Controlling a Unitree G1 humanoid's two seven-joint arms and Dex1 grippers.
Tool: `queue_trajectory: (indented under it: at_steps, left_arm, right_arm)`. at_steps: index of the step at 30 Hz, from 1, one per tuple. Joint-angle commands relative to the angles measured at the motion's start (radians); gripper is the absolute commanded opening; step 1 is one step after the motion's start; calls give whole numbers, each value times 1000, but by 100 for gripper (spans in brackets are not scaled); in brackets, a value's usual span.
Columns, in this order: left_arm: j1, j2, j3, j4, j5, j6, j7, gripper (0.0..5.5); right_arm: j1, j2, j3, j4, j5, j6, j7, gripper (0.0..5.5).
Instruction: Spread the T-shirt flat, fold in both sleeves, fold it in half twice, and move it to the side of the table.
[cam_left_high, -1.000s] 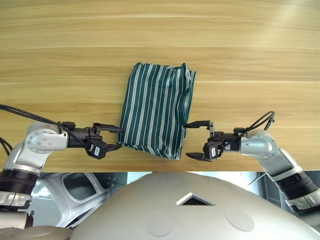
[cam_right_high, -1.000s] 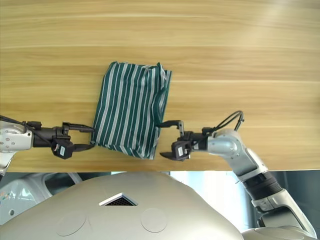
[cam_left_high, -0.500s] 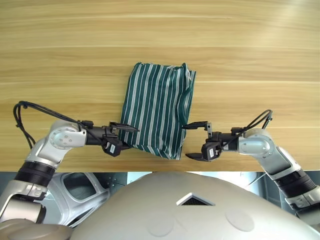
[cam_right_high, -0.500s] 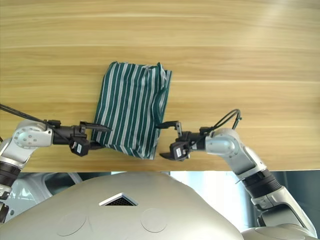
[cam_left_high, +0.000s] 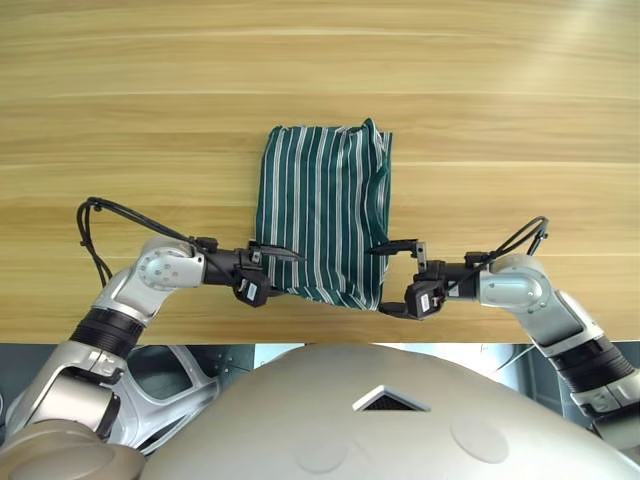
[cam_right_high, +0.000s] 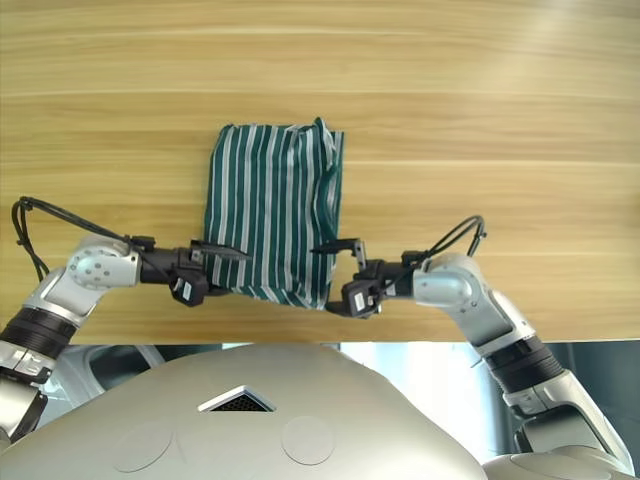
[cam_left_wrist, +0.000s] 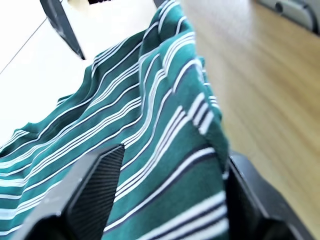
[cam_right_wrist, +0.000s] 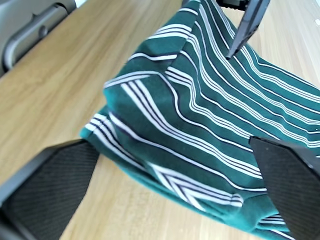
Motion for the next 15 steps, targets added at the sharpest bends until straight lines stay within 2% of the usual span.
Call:
queue_trajectory:
  at_steps: [1, 5, 11, 15]
  left_arm:
    - [27, 36, -15, -63, -61, 23, -31, 301]
    - [57, 91, 8, -184, -177, 53, -49, 301]
    - [55, 119, 83, -206, -199, 59, -19, 301]
    - [122, 186, 142, -215, -214, 54, -20, 301]
  right_arm:
    - [-11, -17, -14, 0, -5, -3, -3, 536]
    - [-12, -14, -11, 13, -17, -4, -7, 536]
    - [-12, -17, -8, 29, -31, -5, -11, 536]
    - [-2, -39, -17, 29, -28, -4, -3, 536]
